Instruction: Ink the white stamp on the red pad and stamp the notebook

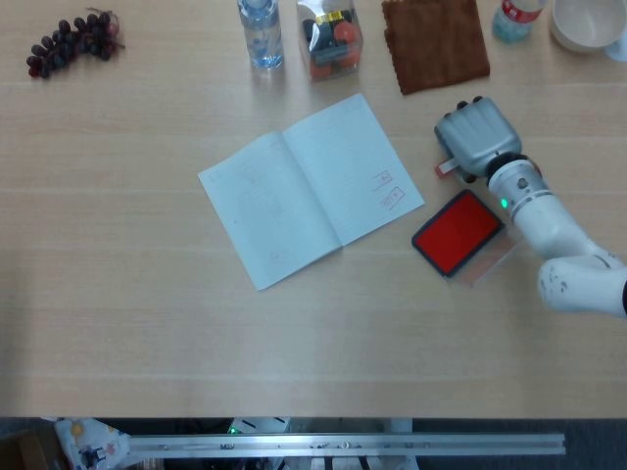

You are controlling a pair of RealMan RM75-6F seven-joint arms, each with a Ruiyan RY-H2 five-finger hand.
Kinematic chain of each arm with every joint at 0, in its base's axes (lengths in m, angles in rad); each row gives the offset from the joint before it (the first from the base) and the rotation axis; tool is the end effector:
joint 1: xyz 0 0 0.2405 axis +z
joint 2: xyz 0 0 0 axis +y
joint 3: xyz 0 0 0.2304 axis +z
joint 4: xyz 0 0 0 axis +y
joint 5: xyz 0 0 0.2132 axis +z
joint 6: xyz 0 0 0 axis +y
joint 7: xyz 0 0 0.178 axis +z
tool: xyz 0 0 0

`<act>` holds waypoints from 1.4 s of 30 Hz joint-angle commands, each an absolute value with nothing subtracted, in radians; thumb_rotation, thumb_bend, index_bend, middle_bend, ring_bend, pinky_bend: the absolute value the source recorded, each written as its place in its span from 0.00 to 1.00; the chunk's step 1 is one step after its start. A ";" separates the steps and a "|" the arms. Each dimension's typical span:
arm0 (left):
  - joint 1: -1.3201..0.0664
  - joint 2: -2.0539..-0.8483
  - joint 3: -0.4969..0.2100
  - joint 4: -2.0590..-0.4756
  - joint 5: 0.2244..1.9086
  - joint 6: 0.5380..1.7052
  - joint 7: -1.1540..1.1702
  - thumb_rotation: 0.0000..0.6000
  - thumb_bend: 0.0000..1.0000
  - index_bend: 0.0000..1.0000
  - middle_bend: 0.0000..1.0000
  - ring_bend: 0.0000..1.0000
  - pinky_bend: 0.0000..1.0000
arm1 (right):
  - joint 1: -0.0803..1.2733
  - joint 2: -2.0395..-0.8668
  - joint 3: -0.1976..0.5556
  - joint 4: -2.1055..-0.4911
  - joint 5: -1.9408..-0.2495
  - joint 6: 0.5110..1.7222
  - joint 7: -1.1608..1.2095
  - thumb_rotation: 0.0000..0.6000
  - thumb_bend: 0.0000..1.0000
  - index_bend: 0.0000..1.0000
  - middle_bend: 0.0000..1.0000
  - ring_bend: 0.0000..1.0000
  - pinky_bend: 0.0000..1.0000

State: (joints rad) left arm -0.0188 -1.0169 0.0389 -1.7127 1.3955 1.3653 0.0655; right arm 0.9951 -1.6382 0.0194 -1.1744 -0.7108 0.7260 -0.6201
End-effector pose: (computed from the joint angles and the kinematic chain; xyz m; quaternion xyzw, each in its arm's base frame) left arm -0.3240 0.1678 0.1397 -0.5960 -0.4690 -0.2668 0.5947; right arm -0.1630 -0.4028 -0.0723 0.8173 -0.3168 0.1634 0.4527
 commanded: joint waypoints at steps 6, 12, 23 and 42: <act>-0.021 -1.017 0.039 -1.715 1.393 1.361 0.070 1.00 0.31 0.20 0.13 0.18 0.22 | 0.988 -1.644 0.024 -1.162 -0.719 0.718 -0.614 1.00 0.23 0.53 0.43 0.28 0.32; -0.021 -1.016 0.039 -1.717 1.393 1.362 0.071 1.00 0.31 0.20 0.13 0.18 0.22 | 0.984 -1.643 0.030 -1.161 -0.732 0.717 -0.608 1.00 0.20 0.49 0.42 0.28 0.31; -0.024 -1.009 0.036 -1.724 1.395 1.366 0.071 1.00 0.31 0.20 0.13 0.18 0.22 | 0.971 -1.557 0.054 -1.262 -0.770 0.754 -0.591 1.00 0.19 0.42 0.41 0.27 0.30; -0.028 -1.072 -0.024 -1.697 1.392 1.448 0.089 1.00 0.31 0.20 0.13 0.18 0.22 | 0.706 -1.174 0.004 -1.748 -0.980 1.239 -0.627 1.00 0.35 0.53 0.49 0.34 0.32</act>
